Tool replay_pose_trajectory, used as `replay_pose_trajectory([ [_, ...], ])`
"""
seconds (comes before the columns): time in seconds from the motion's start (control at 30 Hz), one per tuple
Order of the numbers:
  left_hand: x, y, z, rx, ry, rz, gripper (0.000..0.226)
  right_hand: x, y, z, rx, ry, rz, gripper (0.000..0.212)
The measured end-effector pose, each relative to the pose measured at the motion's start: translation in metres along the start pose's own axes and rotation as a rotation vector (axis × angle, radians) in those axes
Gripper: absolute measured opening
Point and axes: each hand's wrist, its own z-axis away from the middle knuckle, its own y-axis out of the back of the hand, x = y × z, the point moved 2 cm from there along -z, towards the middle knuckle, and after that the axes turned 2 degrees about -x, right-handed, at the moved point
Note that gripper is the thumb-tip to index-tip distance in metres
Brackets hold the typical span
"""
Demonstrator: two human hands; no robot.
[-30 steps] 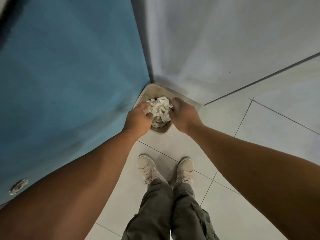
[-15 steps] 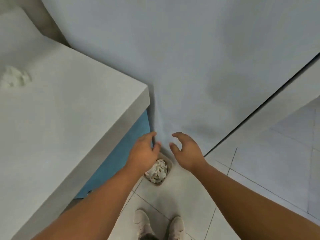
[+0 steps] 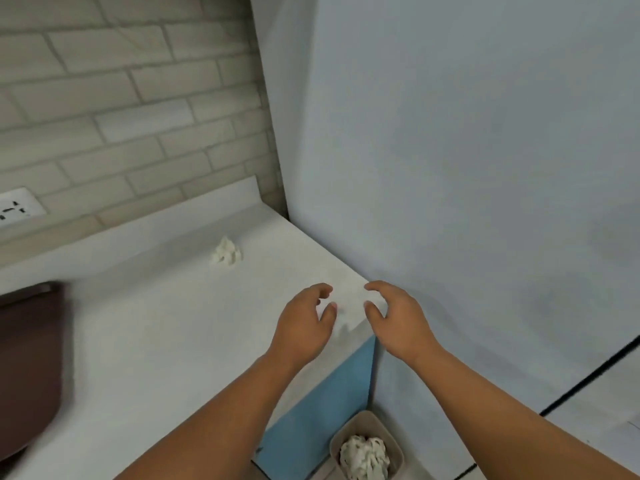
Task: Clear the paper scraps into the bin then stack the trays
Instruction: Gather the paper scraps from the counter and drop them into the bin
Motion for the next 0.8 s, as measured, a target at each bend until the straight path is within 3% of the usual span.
replay_pose_trajectory([
  [0.3,-0.103,0.084,-0.061,0.119,0.147,-0.074,0.030,-0.060,-0.082,-0.102,-0.159,0.125,-0.008,0.035],
  [0.57,-0.209,0.129,-0.129,0.154,0.283,-0.166,0.029,-0.086,-0.168,-0.184,-0.265,0.106,0.036,0.036],
  [0.8,-0.261,0.138,-0.183,0.150,0.319,-0.155,0.028,-0.095,-0.228,-0.231,-0.284,0.065,0.098,0.038],
])
